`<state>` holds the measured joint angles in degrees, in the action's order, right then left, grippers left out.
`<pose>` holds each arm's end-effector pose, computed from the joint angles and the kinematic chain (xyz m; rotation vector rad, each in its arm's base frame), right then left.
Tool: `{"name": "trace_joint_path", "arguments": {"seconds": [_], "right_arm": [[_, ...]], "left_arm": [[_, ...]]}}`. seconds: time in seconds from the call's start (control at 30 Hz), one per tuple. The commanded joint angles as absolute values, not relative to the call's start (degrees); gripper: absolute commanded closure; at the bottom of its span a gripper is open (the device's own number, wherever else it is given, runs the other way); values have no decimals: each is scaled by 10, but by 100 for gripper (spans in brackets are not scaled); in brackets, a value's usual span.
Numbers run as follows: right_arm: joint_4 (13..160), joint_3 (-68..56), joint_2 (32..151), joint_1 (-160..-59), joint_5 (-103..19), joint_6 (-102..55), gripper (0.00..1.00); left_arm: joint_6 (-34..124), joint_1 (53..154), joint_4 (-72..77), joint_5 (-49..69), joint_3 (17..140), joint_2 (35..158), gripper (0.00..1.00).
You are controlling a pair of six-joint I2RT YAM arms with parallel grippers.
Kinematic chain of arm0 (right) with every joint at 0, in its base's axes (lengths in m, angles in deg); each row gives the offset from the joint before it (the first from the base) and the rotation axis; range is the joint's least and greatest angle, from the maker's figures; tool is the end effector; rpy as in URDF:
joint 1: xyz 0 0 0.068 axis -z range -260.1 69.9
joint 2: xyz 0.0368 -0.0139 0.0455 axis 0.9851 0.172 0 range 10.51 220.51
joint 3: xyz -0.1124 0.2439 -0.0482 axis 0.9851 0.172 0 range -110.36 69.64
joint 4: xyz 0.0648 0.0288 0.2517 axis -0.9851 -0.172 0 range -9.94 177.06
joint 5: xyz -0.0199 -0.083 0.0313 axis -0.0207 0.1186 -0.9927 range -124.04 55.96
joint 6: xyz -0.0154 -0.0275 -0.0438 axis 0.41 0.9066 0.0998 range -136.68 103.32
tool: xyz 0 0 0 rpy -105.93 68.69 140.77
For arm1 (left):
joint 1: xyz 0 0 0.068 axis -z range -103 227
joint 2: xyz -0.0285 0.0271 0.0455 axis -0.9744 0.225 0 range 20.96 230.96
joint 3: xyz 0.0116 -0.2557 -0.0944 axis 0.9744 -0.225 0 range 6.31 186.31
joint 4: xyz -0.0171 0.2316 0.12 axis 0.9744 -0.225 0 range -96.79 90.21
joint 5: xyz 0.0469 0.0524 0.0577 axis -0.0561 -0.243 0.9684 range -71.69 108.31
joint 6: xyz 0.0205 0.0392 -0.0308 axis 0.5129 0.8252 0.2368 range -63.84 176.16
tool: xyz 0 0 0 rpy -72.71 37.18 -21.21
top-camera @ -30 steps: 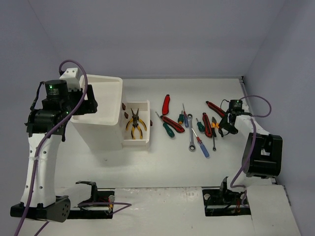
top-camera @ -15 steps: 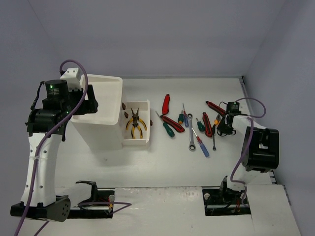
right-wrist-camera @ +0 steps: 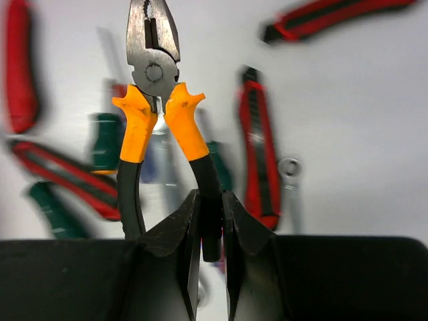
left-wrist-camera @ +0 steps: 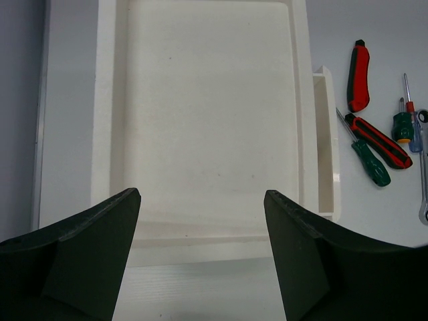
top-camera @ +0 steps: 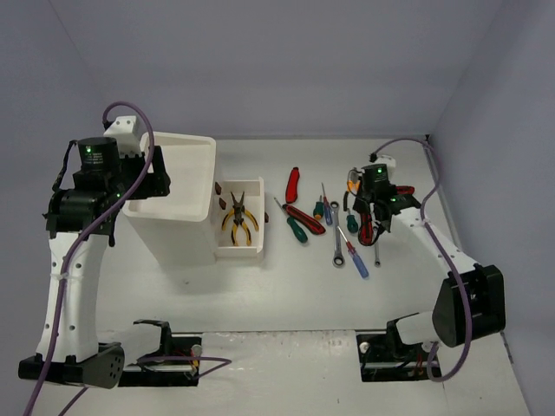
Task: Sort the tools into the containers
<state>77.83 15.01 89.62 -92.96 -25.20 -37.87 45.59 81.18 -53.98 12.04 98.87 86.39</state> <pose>0.3023 0.0635 0.2652 0.2455 2.1427 0.1781 0.1975 -0.0184 0.4689 -0.0457 2.0504 -0.2724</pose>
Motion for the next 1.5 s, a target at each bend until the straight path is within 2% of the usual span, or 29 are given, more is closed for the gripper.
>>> {"name": "trace_joint_path", "arguments": {"seconds": [0.0,0.2,0.5,0.63,0.7,0.73,0.8,0.9,1.07,1.2,1.47], "right_arm": [[784,61,894,-1034,-228,-417,100],[790,-58,1014,-1198,-213,-460,100],[801,-232,1203,-1298,-208,-523,97],[801,-252,1244,-1302,-204,-545,84],[801,-255,1252,-1302,-209,-546,73],[801,-255,1255,-1302,-215,-545,63],[801,-254,1251,-1303,-223,-537,50],[800,-245,1225,-1300,-232,-514,39],[800,-207,1162,-1284,-233,-477,39],[801,-137,1100,-1239,-292,-463,41],[806,-69,1067,-1199,-329,-425,52]], "left_arm": [[470,815,-519,146,1016,866,28],[472,814,-519,164,1020,869,28],[470,812,-518,178,1016,891,28],[472,811,-517,196,1016,906,28],[475,811,-517,200,1019,916,28],[476,811,-517,202,1022,924,28],[477,811,-517,202,1025,936,28],[482,811,-516,208,1033,951,28],[506,804,-514,224,1054,980,28],[520,773,-514,220,1086,1008,28],[541,731,-515,197,1112,1071,28]]}}
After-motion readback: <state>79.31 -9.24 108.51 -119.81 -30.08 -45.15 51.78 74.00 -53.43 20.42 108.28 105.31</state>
